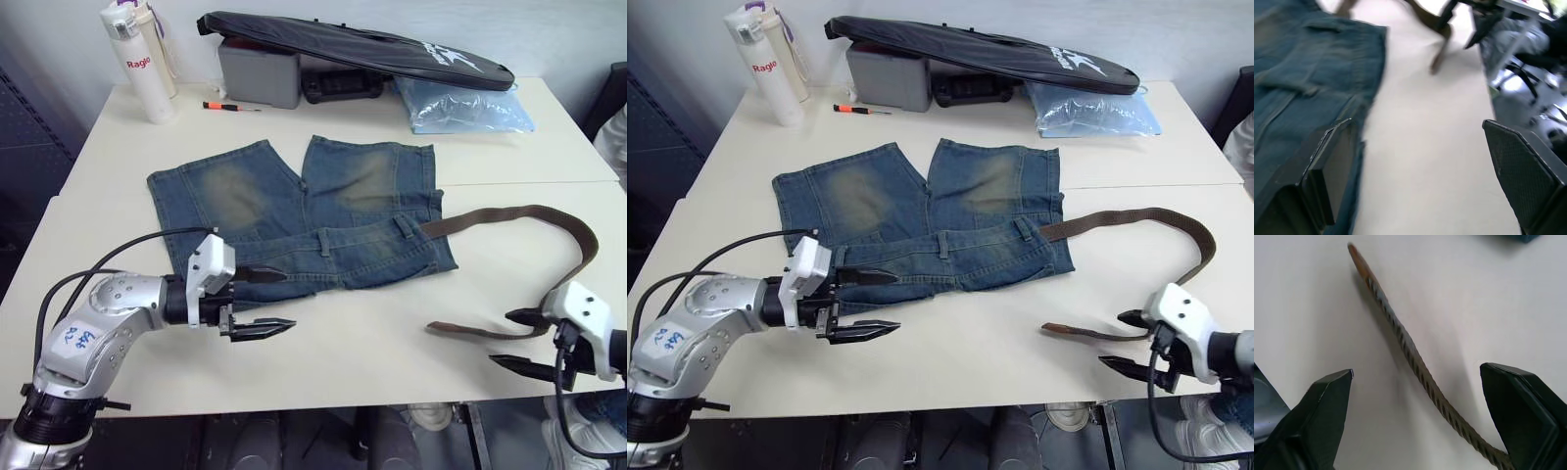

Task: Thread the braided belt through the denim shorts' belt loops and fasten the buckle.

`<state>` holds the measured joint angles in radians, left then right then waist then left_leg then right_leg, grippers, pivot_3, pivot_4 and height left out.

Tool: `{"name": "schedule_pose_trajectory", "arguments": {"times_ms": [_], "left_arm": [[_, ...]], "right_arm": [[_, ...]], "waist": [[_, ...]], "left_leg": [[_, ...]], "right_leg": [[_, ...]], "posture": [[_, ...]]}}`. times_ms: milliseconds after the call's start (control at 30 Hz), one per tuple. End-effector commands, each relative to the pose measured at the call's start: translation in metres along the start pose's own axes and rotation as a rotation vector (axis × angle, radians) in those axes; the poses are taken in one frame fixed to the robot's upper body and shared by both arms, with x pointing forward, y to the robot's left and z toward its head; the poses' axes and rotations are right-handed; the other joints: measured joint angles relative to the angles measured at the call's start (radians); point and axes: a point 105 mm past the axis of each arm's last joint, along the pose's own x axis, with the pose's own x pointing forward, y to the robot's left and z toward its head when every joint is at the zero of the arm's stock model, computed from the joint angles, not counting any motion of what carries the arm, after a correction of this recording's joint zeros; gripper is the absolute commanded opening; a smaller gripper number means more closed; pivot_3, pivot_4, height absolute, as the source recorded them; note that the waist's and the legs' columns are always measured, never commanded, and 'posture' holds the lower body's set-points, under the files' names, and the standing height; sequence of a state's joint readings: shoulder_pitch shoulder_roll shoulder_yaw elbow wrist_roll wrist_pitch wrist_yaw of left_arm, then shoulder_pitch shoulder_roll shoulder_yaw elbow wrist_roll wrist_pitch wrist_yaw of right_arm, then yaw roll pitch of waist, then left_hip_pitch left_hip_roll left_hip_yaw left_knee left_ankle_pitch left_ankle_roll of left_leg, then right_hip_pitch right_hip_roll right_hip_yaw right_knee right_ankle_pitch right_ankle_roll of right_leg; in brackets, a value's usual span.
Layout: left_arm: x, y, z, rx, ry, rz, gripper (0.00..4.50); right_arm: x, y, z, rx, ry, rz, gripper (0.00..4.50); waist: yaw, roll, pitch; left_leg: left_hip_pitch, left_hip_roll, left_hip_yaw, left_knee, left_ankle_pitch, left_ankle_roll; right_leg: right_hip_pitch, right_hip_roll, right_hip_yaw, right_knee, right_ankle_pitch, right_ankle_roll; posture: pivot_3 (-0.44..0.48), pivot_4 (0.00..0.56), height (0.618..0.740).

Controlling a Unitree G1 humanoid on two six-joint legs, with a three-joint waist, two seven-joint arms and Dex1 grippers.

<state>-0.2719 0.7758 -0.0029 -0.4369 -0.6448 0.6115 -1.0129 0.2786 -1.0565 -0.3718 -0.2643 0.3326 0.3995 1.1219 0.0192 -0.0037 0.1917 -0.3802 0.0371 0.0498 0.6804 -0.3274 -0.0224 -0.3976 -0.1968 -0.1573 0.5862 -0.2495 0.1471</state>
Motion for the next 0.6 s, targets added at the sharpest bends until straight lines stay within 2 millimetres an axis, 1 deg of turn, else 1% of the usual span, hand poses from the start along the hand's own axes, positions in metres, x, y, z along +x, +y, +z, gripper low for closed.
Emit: {"name": "schedule_pose_trajectory", "arguments": {"times_ms": [33, 133, 200, 300, 367, 400, 467, 500, 533, 600], "left_arm": [[0.004, -0.007, 0.005, 0.119, 0.050, -0.076, 4.46], [0.003, -0.004, 0.006, 0.158, 0.060, -0.076, 4.50], [0.001, -0.004, 0.008, 0.164, 0.055, -0.077, 4.50], [-0.007, -0.003, 0.016, 0.159, 0.022, -0.066, 4.50], [-0.014, 0.001, 0.023, 0.121, -0.033, -0.046, 4.50], [-0.018, 0.006, 0.030, 0.098, -0.080, -0.026, 4.50], [-0.025, 0.020, 0.044, 0.034, -0.203, 0.038, 4.50], [-0.026, 0.029, 0.048, 0.011, -0.244, 0.078, 4.50], [-0.024, 0.040, 0.050, 0.001, -0.265, 0.130, 4.50], [-0.016, 0.054, 0.054, -0.017, -0.302, 0.184, 4.50]], "right_arm": [[0.013, -0.002, -0.001, -0.060, 0.013, 0.001, 4.50], [0.026, -0.004, -0.007, -0.062, 0.032, -0.021, 3.66], [0.029, -0.005, -0.010, -0.071, 0.043, -0.028, 2.74], [0.029, -0.006, -0.007, -0.072, 0.024, -0.021, 1.41], [0.024, -0.006, 0.000, -0.066, -0.009, -0.004, 0.59], [0.021, -0.007, 0.006, -0.057, -0.038, 0.004, 0.06], [0.015, -0.007, 0.024, -0.035, -0.109, 0.033, 0.06], [0.013, -0.006, 0.034, -0.025, -0.148, 0.046, 0.06], [0.011, -0.006, 0.046, -0.017, -0.188, 0.062, 0.06], [0.008, 0.000, 0.067, 0.004, -0.261, 0.098, 0.06]], "waist": [[0.002, 0.000, 0.000], [0.004, 0.000, 0.000], [0.003, -0.003, 0.000], [0.001, -0.006, 0.000], [0.001, -0.007, 0.000], [0.002, -0.007, 0.000], [0.005, -0.005, 0.001], [0.006, -0.004, 0.002], [0.007, -0.004, 0.002], [0.007, -0.004, 0.002]], "left_leg": [[0.000, 0.000, 0.000, 0.000, 0.000, 0.000], [0.000, 0.000, 0.000, 0.000, 0.000, 0.000], [0.001, 0.001, 0.000, 0.000, 0.000, 0.000], [0.004, 0.002, 0.001, 0.000, -0.001, -0.001], [0.005, 0.002, 0.001, 0.000, -0.001, -0.001], [0.005, 0.002, 0.001, 0.000, -0.001, -0.001], [0.005, 0.002, 0.001, 0.000, -0.001, -0.001], [0.004, 0.002, 0.001, 0.001, -0.001, 0.000], [0.005, 0.002, 0.000, 0.001, -0.001, 0.000], [0.005, 0.002, 0.000, 0.001, 0.000, 0.000]], "right_leg": [[0.000, 0.000, 0.000, 0.000, 0.000, 0.000], [0.000, 0.000, 0.000, -0.001, 0.000, 0.000], [0.001, 0.001, 0.000, -0.001, 0.000, 0.000], [0.004, 0.001, 0.000, -0.002, 0.000, 0.000], [0.005, 0.001, 0.000, -0.002, 0.000, -0.001], [0.004, 0.001, 0.000, -0.002, 0.000, -0.001], [0.004, 0.002, 0.000, -0.001, 0.000, -0.001], [0.004, 0.002, 0.001, 0.000, 0.000, -0.001], [0.004, 0.001, 0.001, 0.000, 0.000, -0.001], [0.005, 0.002, 0.000, 0.001, 0.001, -0.001]], "posture": [[0.000, 0.150, 0.740], [0.000, 0.150, 0.740], [0.000, 0.150, 0.740], [0.000, 0.150, 0.740], [0.000, 0.150, 0.740], [0.000, 0.150, 0.740], [0.000, 0.150, 0.740], [0.000, 0.150, 0.740], [0.000, 0.150, 0.740], [0.000, 0.150, 0.740]]}}
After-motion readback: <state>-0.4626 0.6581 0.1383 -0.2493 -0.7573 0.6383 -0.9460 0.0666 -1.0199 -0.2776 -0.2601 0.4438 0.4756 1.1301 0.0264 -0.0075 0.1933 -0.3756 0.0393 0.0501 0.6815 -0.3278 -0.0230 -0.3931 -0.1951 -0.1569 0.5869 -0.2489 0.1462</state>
